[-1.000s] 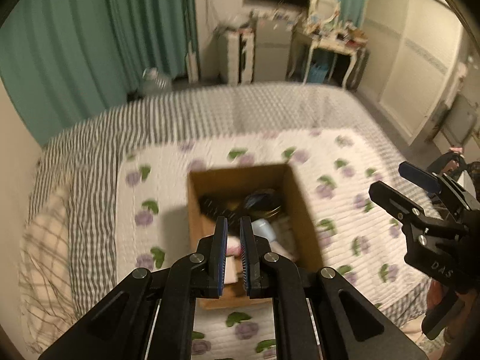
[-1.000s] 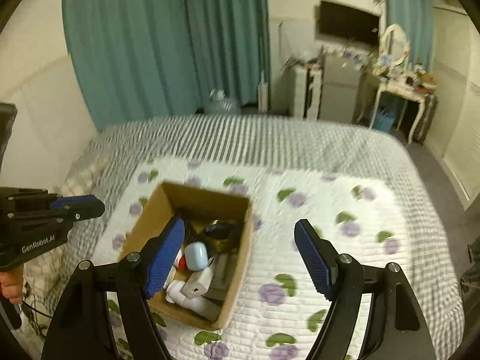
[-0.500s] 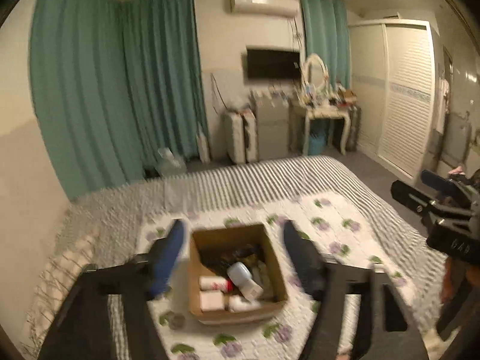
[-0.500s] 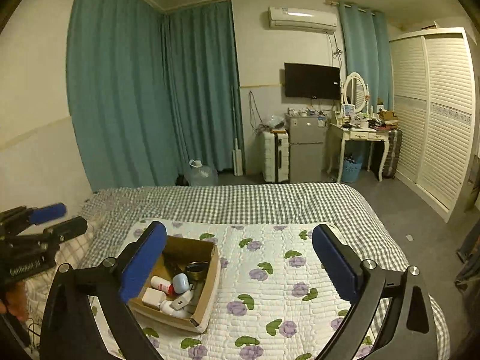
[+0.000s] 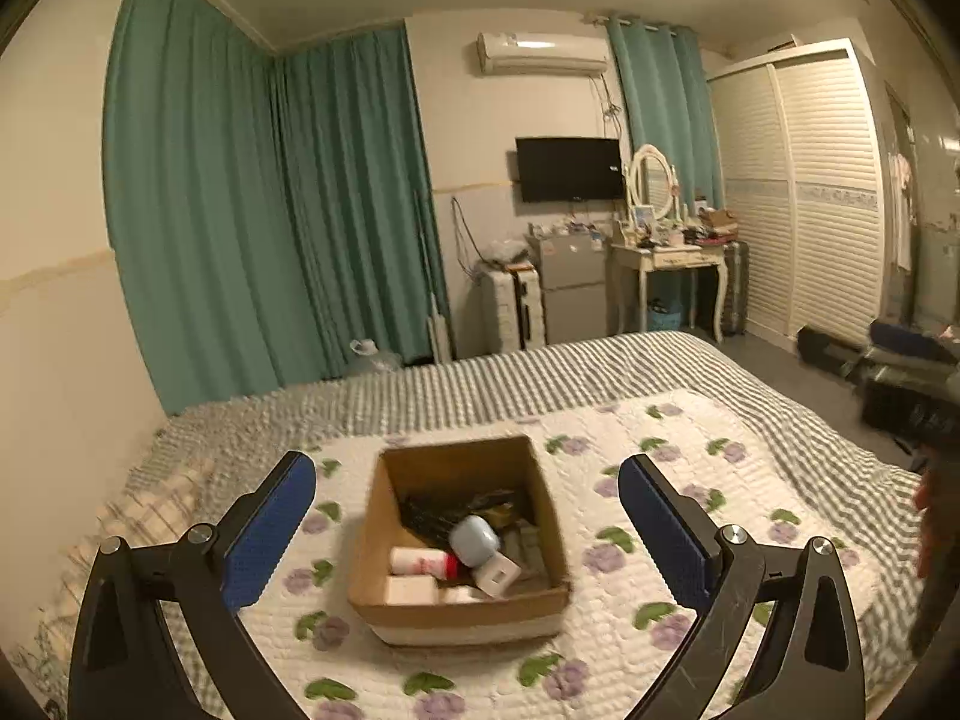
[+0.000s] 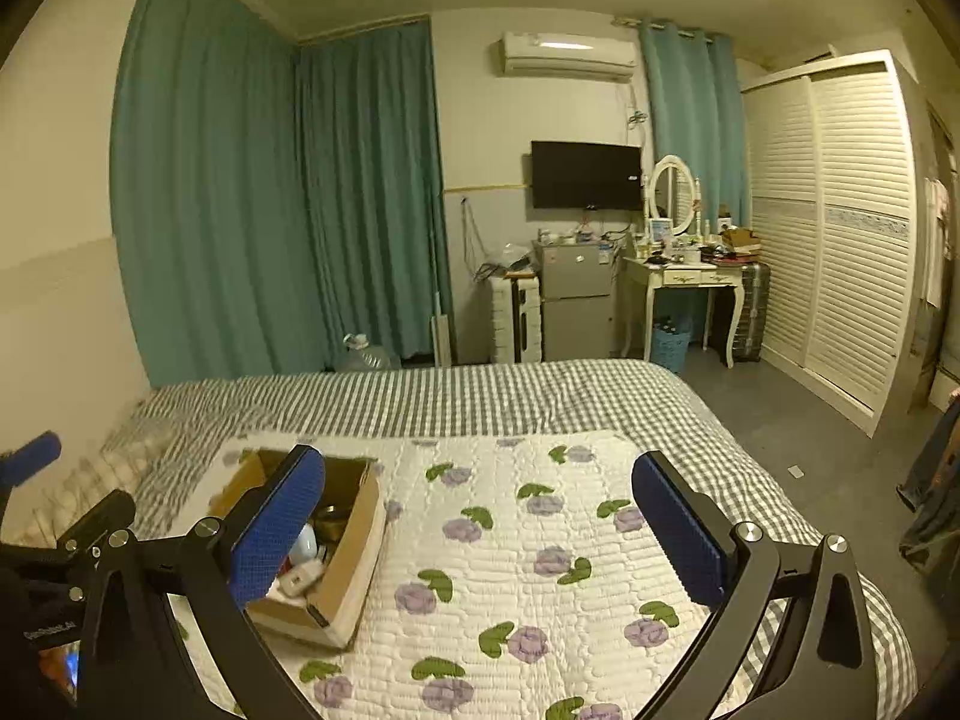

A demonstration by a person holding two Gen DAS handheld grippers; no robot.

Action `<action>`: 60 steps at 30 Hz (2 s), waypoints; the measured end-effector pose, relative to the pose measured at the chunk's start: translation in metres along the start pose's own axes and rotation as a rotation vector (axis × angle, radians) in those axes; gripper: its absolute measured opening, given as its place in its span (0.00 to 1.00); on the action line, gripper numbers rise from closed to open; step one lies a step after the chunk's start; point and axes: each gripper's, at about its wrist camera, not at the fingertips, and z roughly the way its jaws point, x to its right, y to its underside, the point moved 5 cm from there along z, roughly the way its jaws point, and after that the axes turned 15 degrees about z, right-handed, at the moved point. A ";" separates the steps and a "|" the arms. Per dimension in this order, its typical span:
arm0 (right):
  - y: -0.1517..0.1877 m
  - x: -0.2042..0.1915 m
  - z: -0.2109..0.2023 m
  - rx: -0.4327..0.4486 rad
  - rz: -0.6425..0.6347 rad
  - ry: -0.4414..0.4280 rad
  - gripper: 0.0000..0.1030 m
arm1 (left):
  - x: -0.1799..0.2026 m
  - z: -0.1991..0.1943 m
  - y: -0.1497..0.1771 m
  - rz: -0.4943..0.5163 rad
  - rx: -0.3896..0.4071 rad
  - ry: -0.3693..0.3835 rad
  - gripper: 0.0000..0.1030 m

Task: Organize rigid objects

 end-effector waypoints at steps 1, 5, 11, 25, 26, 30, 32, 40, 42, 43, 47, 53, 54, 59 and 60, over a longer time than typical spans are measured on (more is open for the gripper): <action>0.003 -0.001 0.003 -0.004 -0.013 0.004 1.00 | 0.001 0.000 0.000 -0.005 -0.005 0.004 1.00; 0.014 -0.004 0.010 -0.021 -0.043 0.004 1.00 | -0.002 0.001 0.000 -0.017 -0.029 -0.011 1.00; 0.025 -0.007 0.020 -0.047 -0.060 0.009 1.00 | -0.012 0.006 0.005 -0.091 -0.060 -0.009 1.00; 0.031 -0.015 0.023 -0.064 -0.049 -0.002 1.00 | -0.011 0.011 0.014 -0.102 -0.081 0.003 1.00; 0.031 -0.016 0.023 -0.064 -0.051 -0.001 1.00 | -0.010 0.011 0.014 -0.100 -0.080 0.005 1.00; 0.032 -0.017 0.022 -0.063 -0.055 -0.003 1.00 | -0.007 0.010 0.013 -0.087 -0.073 -0.006 1.00; 0.032 -0.018 0.023 -0.065 -0.059 -0.005 1.00 | -0.005 0.011 0.013 -0.083 -0.079 -0.008 1.00; 0.035 -0.019 0.024 -0.070 -0.069 0.000 1.00 | -0.008 0.012 0.015 -0.092 -0.086 -0.008 1.00; 0.035 -0.018 0.024 -0.069 -0.068 -0.003 1.00 | -0.009 0.011 0.016 -0.099 -0.090 -0.006 1.00; 0.035 -0.018 0.024 -0.069 -0.066 -0.003 1.00 | -0.010 0.011 0.017 -0.102 -0.091 -0.005 1.00; 0.037 -0.019 0.024 -0.068 -0.069 -0.003 1.00 | -0.010 0.011 0.017 -0.101 -0.093 -0.004 1.00; 0.038 -0.017 0.024 -0.061 -0.062 0.005 1.00 | -0.010 0.011 0.018 -0.097 -0.094 -0.006 1.00; 0.037 -0.017 0.024 -0.061 -0.060 0.007 1.00 | -0.010 0.012 0.019 -0.100 -0.096 -0.002 1.00; 0.038 -0.015 0.025 -0.066 -0.049 0.002 1.00 | -0.009 0.013 0.021 -0.100 -0.106 0.001 1.00; 0.037 -0.015 0.025 -0.065 -0.048 0.004 1.00 | -0.009 0.013 0.021 -0.100 -0.107 0.001 1.00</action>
